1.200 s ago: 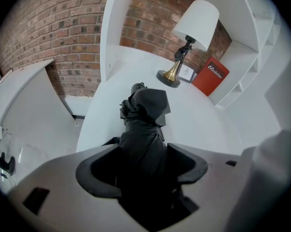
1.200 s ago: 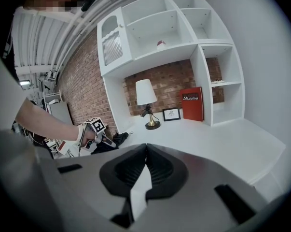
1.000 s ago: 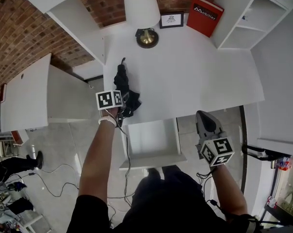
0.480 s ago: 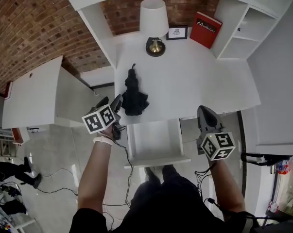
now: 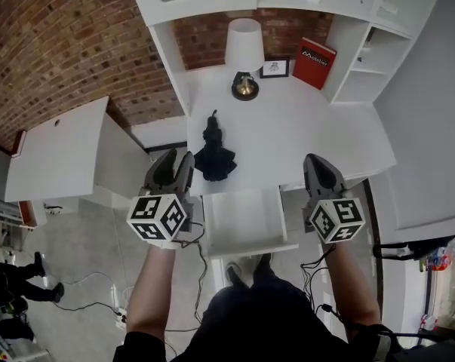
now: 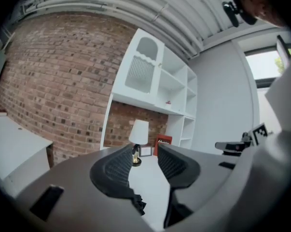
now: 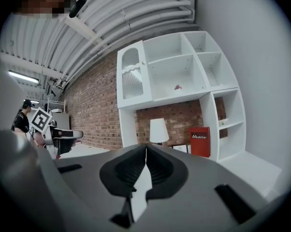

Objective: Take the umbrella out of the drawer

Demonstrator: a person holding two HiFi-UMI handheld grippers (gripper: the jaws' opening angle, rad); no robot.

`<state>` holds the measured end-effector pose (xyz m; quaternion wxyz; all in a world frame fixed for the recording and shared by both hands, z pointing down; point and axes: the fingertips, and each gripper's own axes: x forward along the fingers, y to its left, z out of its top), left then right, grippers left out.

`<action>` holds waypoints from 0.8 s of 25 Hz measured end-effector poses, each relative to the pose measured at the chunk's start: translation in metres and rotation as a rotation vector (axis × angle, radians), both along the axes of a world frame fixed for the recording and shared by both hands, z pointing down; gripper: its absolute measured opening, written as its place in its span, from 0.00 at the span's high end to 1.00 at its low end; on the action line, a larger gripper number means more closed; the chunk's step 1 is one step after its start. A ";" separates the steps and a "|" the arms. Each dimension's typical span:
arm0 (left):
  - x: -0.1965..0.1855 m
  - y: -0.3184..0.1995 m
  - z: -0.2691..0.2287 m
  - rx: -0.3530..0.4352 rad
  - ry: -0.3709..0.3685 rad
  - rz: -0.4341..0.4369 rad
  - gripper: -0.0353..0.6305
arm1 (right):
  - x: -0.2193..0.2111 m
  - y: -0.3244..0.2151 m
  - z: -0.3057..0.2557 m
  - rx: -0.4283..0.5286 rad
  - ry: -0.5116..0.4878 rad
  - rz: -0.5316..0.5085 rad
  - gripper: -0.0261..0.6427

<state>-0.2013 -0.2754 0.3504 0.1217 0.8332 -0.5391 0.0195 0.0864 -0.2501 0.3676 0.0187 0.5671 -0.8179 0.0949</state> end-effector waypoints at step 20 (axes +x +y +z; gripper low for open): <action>-0.005 0.065 -0.095 0.282 -0.043 -0.012 0.85 | -0.040 0.034 -0.106 0.244 0.089 -0.007 0.96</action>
